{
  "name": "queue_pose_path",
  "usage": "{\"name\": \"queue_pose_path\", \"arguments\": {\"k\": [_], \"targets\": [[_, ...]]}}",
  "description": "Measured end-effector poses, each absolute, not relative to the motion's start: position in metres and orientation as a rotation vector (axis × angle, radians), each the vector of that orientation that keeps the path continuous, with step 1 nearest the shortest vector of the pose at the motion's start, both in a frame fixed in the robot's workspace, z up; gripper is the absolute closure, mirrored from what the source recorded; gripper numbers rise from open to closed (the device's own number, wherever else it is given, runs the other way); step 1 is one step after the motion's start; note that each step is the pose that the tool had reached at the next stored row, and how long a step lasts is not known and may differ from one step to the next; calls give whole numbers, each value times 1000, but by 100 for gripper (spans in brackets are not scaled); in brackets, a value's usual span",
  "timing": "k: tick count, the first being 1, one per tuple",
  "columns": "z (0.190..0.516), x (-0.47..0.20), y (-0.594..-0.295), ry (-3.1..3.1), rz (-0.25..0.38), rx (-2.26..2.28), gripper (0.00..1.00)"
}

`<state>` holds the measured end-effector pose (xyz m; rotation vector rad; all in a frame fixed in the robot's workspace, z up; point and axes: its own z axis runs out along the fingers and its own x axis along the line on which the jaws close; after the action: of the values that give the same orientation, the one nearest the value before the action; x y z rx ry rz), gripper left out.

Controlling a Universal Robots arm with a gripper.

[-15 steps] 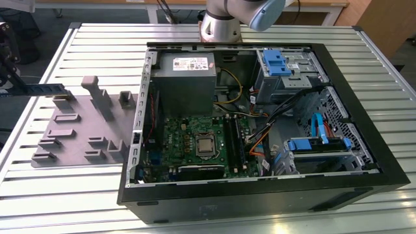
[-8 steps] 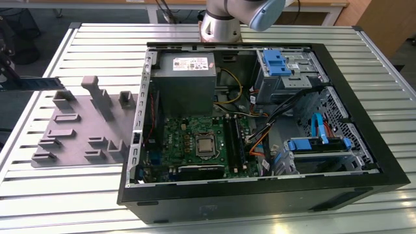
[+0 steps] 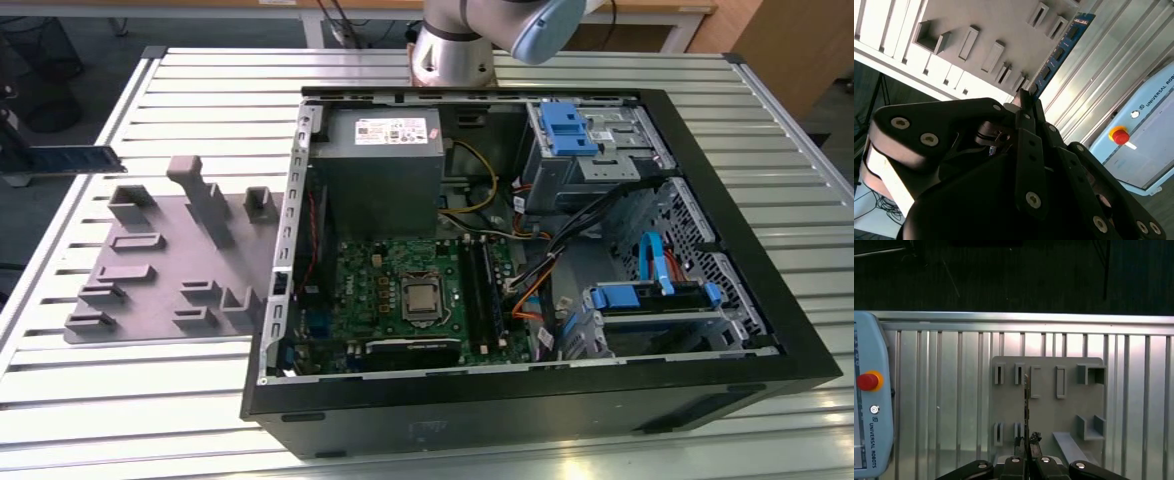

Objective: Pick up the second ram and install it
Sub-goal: 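Pick up the second ram and move it above second insertion slot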

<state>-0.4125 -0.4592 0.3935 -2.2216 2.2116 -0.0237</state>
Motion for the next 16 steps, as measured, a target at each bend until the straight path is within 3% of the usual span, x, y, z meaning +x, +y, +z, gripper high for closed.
{"name": "queue_pose_path", "arguments": {"k": [16], "targets": [[413, -413, -458, 2212, -25, -2222, 86]]}}
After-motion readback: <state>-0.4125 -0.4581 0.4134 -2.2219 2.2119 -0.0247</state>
